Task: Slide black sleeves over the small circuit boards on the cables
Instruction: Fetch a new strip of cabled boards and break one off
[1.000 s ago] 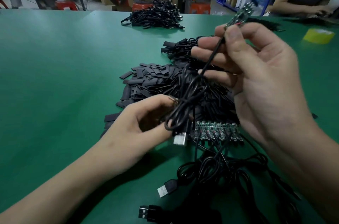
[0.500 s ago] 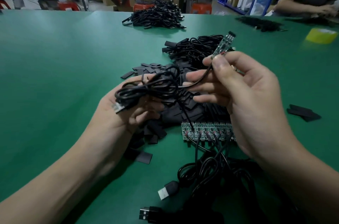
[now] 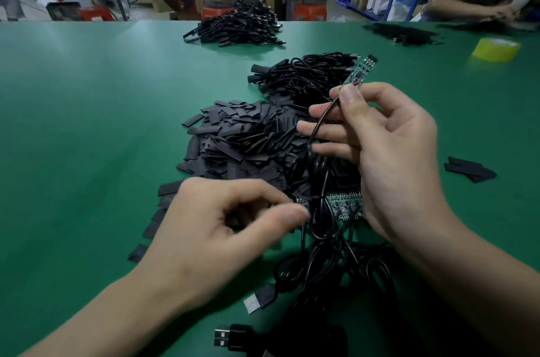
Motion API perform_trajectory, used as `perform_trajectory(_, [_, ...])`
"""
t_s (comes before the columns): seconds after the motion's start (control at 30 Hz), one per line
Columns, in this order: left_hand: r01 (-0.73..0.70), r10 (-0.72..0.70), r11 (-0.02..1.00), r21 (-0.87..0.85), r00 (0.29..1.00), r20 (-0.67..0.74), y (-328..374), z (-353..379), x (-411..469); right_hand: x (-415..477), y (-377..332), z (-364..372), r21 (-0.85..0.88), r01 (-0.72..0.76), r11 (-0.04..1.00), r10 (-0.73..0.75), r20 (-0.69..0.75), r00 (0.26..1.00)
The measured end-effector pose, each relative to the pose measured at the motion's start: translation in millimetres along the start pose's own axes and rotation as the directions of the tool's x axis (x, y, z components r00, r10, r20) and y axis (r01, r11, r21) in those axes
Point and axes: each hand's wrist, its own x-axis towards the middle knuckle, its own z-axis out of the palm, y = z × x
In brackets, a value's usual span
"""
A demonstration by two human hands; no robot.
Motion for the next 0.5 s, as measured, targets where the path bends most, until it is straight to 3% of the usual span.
perform_trajectory(0.13, [0.136, -0.137, 0.986, -0.093, 0.991, -0.003, 3, 11, -3, -6, 1, 3, -0.044, 0.051, 0.998, -0.049, 0.05, 0.998])
perform_trajectory(0.27, [0.132, -0.136, 0.986, -0.102, 0.99, -0.036, 2, 16, -2, -12, 4, 6, -0.062, 0.078, 0.995, -0.07, 0.115, 0.991])
perform_trajectory(0.4, [0.12, -0.14, 0.93, -0.348, 0.99, -0.032, 7, 7, 0, -8, -1, 4, -0.044, 0.063, 0.997, -0.056, 0.153, 0.987])
perform_trajectory(0.5, [0.189, -0.27, 0.804, -0.564, 0.961, -0.063, 6, -2, 9, -2, -5, 1, 0.052, -0.035, 0.998, 0.027, 0.148, 0.989])
